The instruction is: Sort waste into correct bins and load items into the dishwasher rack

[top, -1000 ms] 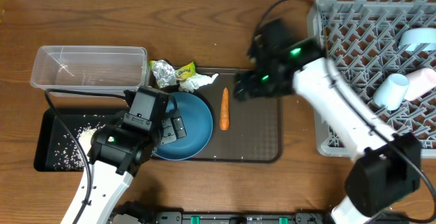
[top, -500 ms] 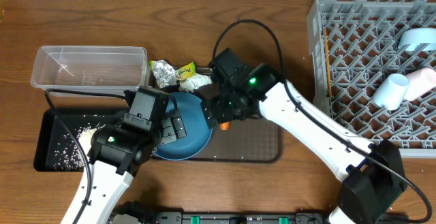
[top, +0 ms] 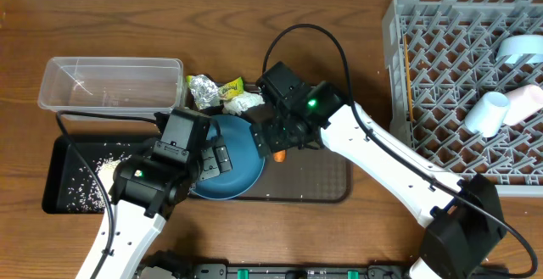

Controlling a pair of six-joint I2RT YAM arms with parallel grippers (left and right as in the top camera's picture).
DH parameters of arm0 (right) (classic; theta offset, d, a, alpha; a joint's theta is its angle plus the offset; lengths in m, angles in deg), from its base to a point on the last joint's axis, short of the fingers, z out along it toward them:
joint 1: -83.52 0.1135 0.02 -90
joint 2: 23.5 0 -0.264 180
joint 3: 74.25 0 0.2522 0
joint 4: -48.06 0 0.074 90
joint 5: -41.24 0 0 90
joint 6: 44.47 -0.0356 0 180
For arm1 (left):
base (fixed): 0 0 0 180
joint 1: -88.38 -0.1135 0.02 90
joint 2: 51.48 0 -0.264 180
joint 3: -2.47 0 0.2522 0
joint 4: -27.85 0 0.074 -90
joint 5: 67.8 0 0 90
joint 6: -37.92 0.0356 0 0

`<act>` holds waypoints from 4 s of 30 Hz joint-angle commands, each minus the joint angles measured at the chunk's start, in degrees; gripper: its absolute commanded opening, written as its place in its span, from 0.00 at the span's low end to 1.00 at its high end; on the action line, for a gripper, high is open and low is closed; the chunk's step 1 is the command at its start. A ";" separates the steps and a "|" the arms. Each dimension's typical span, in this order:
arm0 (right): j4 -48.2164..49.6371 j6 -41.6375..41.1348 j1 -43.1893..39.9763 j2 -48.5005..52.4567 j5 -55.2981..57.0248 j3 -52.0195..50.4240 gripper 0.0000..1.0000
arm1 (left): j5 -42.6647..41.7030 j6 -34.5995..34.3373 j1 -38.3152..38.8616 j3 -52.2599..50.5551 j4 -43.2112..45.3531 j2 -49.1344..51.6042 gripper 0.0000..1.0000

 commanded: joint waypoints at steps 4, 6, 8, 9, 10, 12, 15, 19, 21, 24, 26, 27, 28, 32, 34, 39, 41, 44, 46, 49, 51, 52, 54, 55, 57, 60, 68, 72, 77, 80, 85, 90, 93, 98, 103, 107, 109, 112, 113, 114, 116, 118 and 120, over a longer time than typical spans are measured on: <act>0.09 -0.87 0.63 -1.01 4.74 -0.37 0.99 | 1.11 0.13 -0.17 0.66 -0.17 -0.09 0.98; 0.09 -0.87 0.63 -1.01 4.74 -0.37 0.99 | 1.11 0.13 -0.17 0.66 -0.17 -0.09 0.98; 0.09 -0.87 0.63 -1.01 4.74 -0.37 0.99 | 1.11 0.13 -0.17 0.66 -0.17 -0.09 0.98; 0.09 -0.87 0.63 -1.01 4.74 -0.37 0.99 | 1.11 0.13 -0.17 0.66 -0.15 -0.09 0.98; 0.09 -0.87 0.66 -1.01 4.74 -0.37 0.99 | 1.11 0.13 -0.17 0.66 -0.17 -0.09 0.98; 0.09 -0.87 0.70 -1.01 4.72 -0.37 0.99 | 1.11 0.13 -0.17 0.66 -0.17 -0.09 0.98; 0.09 -0.87 0.70 -1.01 4.74 -0.37 0.99 | 1.11 0.11 -0.17 0.66 -0.11 -0.09 0.98; 0.09 -0.87 0.70 -1.01 4.72 -0.37 0.99 | -0.33 -3.02 -0.17 0.66 2.36 -0.09 0.98; 0.09 -0.87 0.70 -1.01 4.72 -0.37 0.99 | -0.42 -3.30 -0.17 0.66 2.40 -0.09 0.98; 0.09 -0.87 0.70 -1.01 4.72 -0.37 0.99 | -4.57 -3.30 -0.17 0.66 0.61 -0.09 0.98; 0.09 -0.87 0.70 -1.01 4.72 -0.37 0.99 | -6.82 -3.32 -0.17 0.66 0.59 -0.09 0.98; 0.09 -0.87 0.70 -1.01 4.72 -0.37 0.99 | -7.45 -3.32 -0.17 0.66 0.74 -0.09 0.98; 0.09 -0.87 0.70 -1.01 4.74 -0.37 0.99 | -7.54 -3.32 -0.17 0.66 0.81 -0.09 0.98; 0.09 -0.87 0.70 -1.01 4.74 -0.37 0.99 | -5.27 -2.67 -0.17 0.66 -0.37 -0.09 0.98; 0.09 -0.87 0.70 -1.01 4.72 -0.37 0.99 | 0.00 -3.21 -0.20 0.66 -2.08 -0.09 0.98; 0.09 -0.87 0.70 -1.01 4.74 -0.37 0.99 | 8.74 -9.75 -3.37 0.66 -8.66 -0.09 0.98; 0.09 -0.87 0.87 -1.01 4.72 -0.37 0.99 | 8.41 -9.73 -5.14 0.66 -10.36 -0.09 0.98; 0.37 -0.87 1.38 -1.01 4.31 -0.37 0.99 | 9.01 -9.75 -7.37 0.66 -12.37 -0.09 0.98; 0.37 -0.87 1.38 -1.01 3.13 -0.37 0.99 | 10.25 -9.75 -9.73 0.66 -13.20 -0.09 0.98; 0.94 -0.87 1.42 -1.01 0.31 -0.37 0.99 | 10.38 -10.54 -16.02 0.66 -13.86 -0.09 0.98; 1.81 -0.87 1.62 -1.01 -0.44 -0.37 0.99 | 10.34 -11.58 -20.06 0.66 -14.32 -0.09 0.98; 1.99 -0.90 1.77 -1.01 -0.46 -0.37 0.99 | 10.34 -12.37 -22.62 0.66 -14.56 -0.09 0.98; 2.27 -0.92 1.95 -0.87 -0.46 -0.48 0.99 | 9.57 -12.52 -27.19 0.66 -14.97 -0.09 0.98; 2.49 -0.98 2.01 -0.74 -0.57 -0.61 0.99 | 9.40 -12.52 -28.79 0.66 -15.26 -0.09 0.98; 4.09 -0.87 2.54 -0.63 -1.03 -0.96 0.99 | 9.42 -12.52 -31.63 0.66 -16.33 -0.09 0.98; 8.26 -0.63 4.22 -0.50 -1.40 -2.67 0.99 | 9.44 -12.50 -34.05 0.66 -16.90 -0.09 0.98; 14.19 0.85 8.59 0.00 -1.14 -5.29 0.99 | 9.44 -12.52 -34.47 0.66 -16.87 -0.09 0.98; 15.34 2.86 9.68 0.24 -2.69 -5.35 0.99 | 9.44 -12.52 -34.47 0.66 -16.87 -0.09 0.98; 15.30 15.41 13.20 2.08 -1.31 -5.79 0.99 | 9.44 -12.52 -34.47 0.66 -16.87 -0.09 0.98; 15.45 17.62 15.56 4.28 2.97 -5.79 0.99 | 9.42 -12.52 -34.47 0.66 -16.87 -0.09 0.98; 15.98 17.03 16.79 7.02 4.90 -5.79 0.99 | 9.44 -12.52 -34.47 0.66 -16.87 -0.09 0.98; 16.59 16.09 16.76 7.41 4.90 -5.81 0.99 | 9.44 -12.52 -34.47 0.66 -16.87 -0.09 0.98; 18.23 15.82 16.76 7.41 4.11 -5.81 0.99 | 9.44 -12.52 -34.47 0.66 -16.87 -0.09 0.98; 18.32 15.85 16.76 7.48 1.01 -5.81 0.99 | 9.42 -12.52 -34.47 0.66 -16.87 -0.09 0.98; 18.71 15.91 16.79 7.52 0.98 -5.84 0.99 | 9.44 -12.52 -34.47 0.66 -16.87 -0.09 0.98; 19.71 15.91 17.18 7.80 0.87 -5.84 0.99 | 9.44 -12.52 -34.47 0.66 -16.87 -0.09 0.98; 20.24 16.35 17.44 8.17 0.72 -5.84 0.99 | 9.42 -12.52 -34.47 0.66 -16.87 -0.09 0.98; 21.51 19.43 18.12 9.27 -1.42 -5.84 0.98 | 9.44 -12.52 -34.47 0.66 -16.87 -0.09 0.98; 21.86 19.89 18.40 9.62 -1.99 -5.84 0.98 | 9.44 -12.52 -34.47 0.66 -16.87 -0.09 0.98; 22.12 19.96 18.73 9.97 -2.05 -5.84 0.96 | 9.44 -12.52 -34.47 0.66 -16.87 -0.09 0.98; 22.60 20.02 19.56 10.86 -1.99 -5.84 0.93 | 9.44 -12.52 -34.47 0.66 -16.87 -0.09 0.98; 23.15 20.74 20.39 11.74 -1.99 -5.84 0.89 | 9.44 -12.52 -34.47 0.66 -16.87 -0.09 0.98; 23.54 21.86 21.31 12.44 -1.73 -5.84 0.89 | 9.42 -12.52 -34.47 0.66 -16.87 -0.09 0.98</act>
